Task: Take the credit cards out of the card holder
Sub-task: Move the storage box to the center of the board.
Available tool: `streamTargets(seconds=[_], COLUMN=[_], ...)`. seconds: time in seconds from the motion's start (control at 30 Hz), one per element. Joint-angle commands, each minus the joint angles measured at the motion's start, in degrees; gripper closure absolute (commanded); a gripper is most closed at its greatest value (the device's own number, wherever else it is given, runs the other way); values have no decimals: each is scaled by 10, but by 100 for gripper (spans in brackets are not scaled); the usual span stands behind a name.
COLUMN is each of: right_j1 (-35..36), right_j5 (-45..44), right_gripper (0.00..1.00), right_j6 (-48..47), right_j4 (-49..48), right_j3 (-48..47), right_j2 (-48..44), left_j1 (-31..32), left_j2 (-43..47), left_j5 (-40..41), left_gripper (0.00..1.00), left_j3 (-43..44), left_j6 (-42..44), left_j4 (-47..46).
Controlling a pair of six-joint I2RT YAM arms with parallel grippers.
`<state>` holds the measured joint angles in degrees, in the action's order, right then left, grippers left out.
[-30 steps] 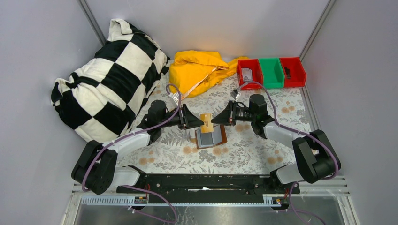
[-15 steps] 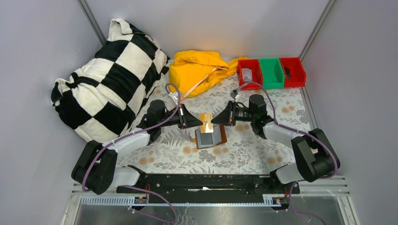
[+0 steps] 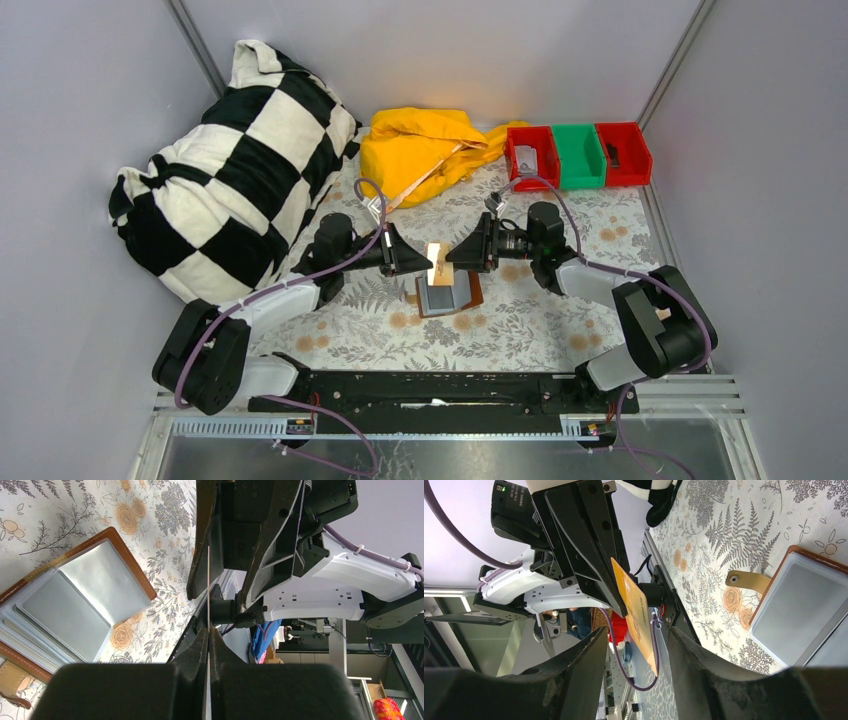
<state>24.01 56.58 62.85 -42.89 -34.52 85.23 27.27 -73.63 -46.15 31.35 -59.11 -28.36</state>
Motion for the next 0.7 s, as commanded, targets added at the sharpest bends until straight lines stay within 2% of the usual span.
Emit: streamTargets(seconds=[0.0,0.17,0.3,0.4,0.43,0.47,0.5,0.53,0.57,0.67], right_j1=[9,17,20,20,19,19,16,11,3,-34], right_j5=[22,27,25,16,11,2,-11,-35,-68,-230], right_gripper=[45,50,70,98,100,100,100,100,100,100], right_j6=[7,10,22,31,21,-4,-42,-100,-157,-298], right_j4=[-43,-56,-74,-76,-61,-20,39,128,264,516], right_j3=[-4,-6,-7,-8,-13,-23,-38,-63,-92,-189], right_j2=[8,15,19,16,11,4,-8,-24,-41,-81], left_j1=[-1,-2,-2,-3,-3,-4,-5,-7,-9,-20], left_j2=[8,5,4,4,4,4,7,11,18,51], left_j5=[-10,-9,-10,-5,-4,-3,0,7,19,67], left_gripper=[100,100,100,100,100,94,84,73,63,47], left_j3=[16,16,15,17,20,25,31,40,52,92], left_j6=[6,3,4,9,15,21,32,47,71,139], left_j4=[-22,-25,-24,-9,3,16,34,63,115,242])
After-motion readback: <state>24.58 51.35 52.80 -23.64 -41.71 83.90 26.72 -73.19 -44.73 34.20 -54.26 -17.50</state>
